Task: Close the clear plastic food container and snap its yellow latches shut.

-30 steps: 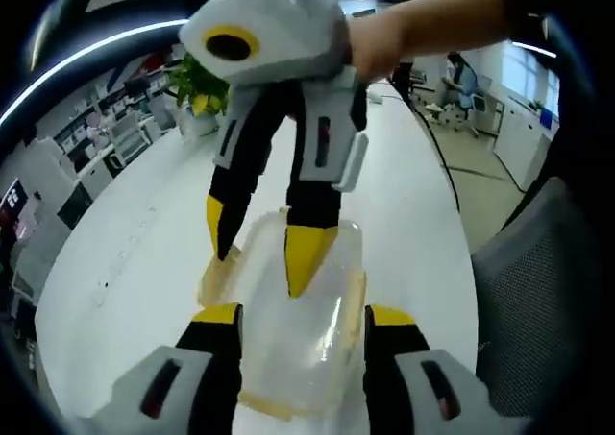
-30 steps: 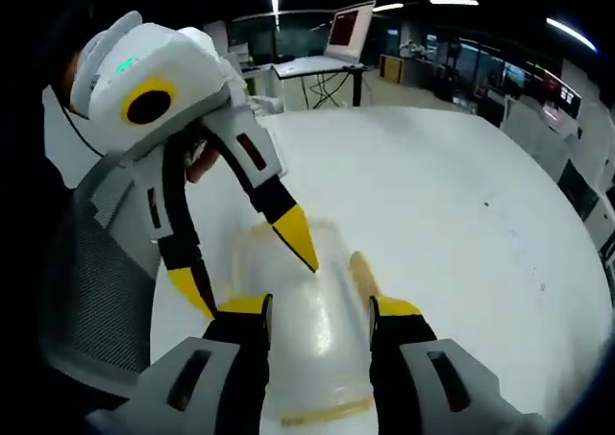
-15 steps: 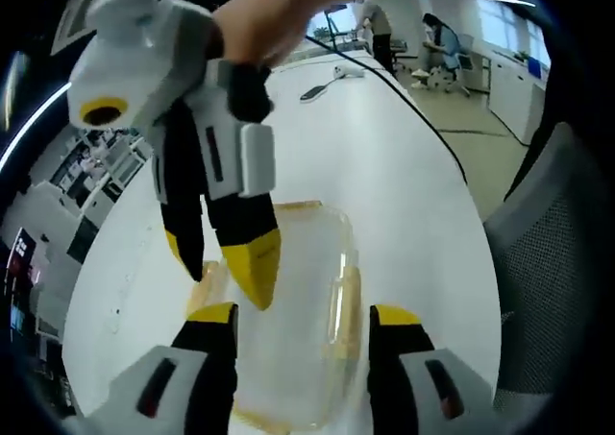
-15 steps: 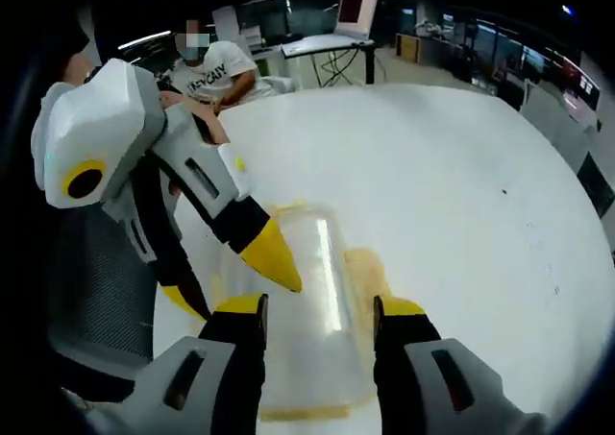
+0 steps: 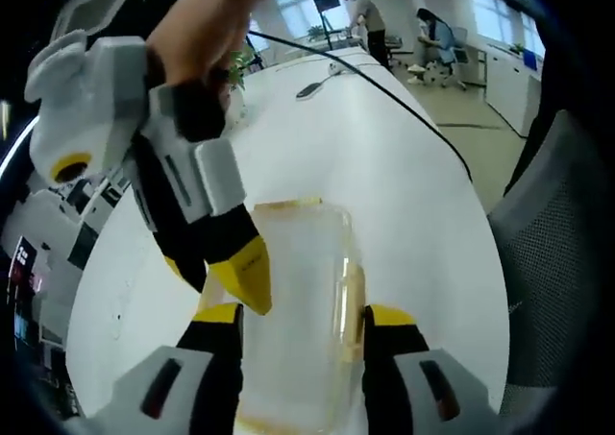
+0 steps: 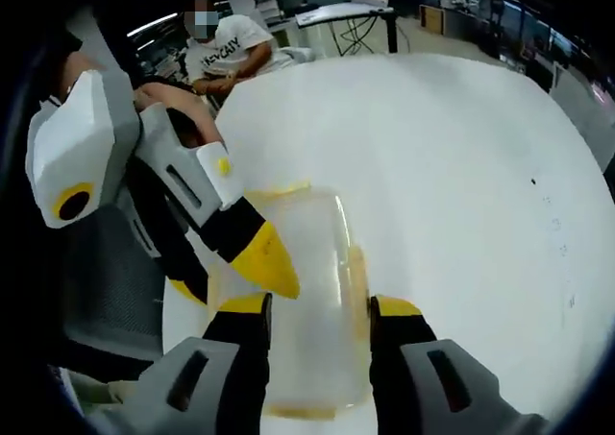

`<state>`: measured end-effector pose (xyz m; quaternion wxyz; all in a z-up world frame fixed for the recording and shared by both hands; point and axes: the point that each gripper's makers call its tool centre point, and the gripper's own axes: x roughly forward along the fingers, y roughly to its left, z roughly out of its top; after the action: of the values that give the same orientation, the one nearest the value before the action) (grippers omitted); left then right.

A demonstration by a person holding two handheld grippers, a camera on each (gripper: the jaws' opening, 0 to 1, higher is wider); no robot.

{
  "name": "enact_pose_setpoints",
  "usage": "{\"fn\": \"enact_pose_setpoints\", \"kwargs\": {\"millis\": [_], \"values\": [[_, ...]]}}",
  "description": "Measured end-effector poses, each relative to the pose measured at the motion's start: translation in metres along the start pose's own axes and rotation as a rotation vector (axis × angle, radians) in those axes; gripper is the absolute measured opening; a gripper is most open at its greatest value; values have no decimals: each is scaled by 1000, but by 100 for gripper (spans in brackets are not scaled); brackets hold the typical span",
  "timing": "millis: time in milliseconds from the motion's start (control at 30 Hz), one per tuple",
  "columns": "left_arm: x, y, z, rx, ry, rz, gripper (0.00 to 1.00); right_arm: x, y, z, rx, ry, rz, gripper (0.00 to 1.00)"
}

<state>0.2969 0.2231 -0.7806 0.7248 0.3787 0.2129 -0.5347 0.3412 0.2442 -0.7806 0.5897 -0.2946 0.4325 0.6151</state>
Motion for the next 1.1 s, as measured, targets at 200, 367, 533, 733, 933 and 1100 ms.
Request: {"fn": "enact_pose_setpoints", "kwargs": {"millis": [200,367,533,733,933,1100], "values": [[1,0,-1,3,2,3,42,4,-1,0,-8,90,16,36],[-2,4,-4,-23,-19,-7,40,8,1,-6,-29,205,65,33],[0,3,-2,-19,-28,13,41,10,-2,2,-22,234,105,34],[0,1,-1,-9,-13,18,41,5,-1,-1,10,137,102,36],[0,1,-1,-10,-13,21,42,3,0,-2,20,33,70,37],[0,1,0,-7,-4,23,43,-2,1,-3,33,-56,12,38]]}}
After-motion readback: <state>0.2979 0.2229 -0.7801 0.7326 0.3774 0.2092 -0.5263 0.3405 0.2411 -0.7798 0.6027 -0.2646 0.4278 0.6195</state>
